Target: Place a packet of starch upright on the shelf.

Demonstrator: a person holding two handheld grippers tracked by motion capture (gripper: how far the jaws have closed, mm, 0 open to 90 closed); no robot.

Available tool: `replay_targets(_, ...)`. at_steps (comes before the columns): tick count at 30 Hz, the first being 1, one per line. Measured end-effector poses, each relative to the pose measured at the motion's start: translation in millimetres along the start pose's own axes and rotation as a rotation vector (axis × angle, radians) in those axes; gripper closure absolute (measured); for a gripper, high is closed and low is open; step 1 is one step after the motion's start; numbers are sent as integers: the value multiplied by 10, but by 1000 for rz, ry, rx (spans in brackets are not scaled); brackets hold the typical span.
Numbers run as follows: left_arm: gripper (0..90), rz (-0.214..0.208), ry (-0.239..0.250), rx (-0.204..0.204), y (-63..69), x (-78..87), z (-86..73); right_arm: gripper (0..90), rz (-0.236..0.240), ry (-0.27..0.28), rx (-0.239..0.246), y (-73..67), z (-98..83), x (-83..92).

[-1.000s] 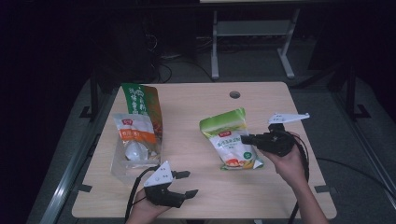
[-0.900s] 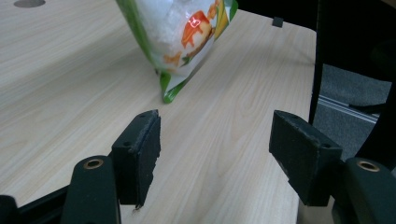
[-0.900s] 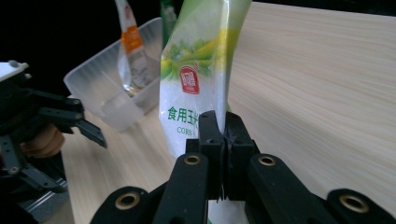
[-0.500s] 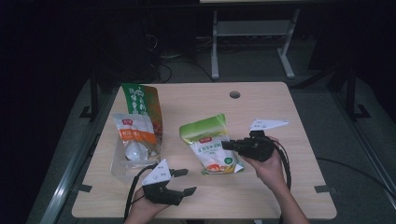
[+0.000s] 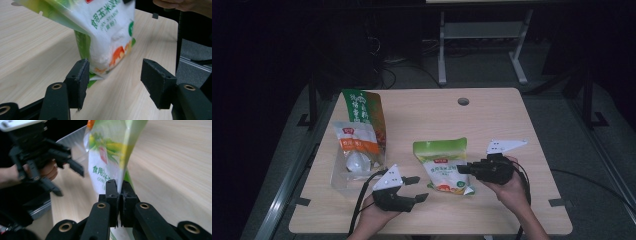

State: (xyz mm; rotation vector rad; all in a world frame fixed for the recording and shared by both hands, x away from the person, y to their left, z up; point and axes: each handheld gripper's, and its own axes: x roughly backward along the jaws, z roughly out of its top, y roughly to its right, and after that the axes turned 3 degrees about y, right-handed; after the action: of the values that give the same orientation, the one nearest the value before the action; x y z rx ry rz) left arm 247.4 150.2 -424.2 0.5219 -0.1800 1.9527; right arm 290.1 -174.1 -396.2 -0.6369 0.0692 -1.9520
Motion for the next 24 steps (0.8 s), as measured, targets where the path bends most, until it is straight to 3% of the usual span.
replay_targets(4, 420, 3, 14, 6, -21, -86, 50, 845, 8, -25, 16, -13, -54, 58)
replay_targets(11, 510, -76, 40, 13, -87, -177, 87, 846, 54, -42, 15, 13, -124, 111)
replay_targets(19, 499, -66, 66, 49, -181, -208, 110, 851, 104, -61, 36, 0, -131, 104)
replay_targets(24, 708, -87, 56, 39, -181, -273, 158, 842, 111, -87, 59, -35, -120, 110)
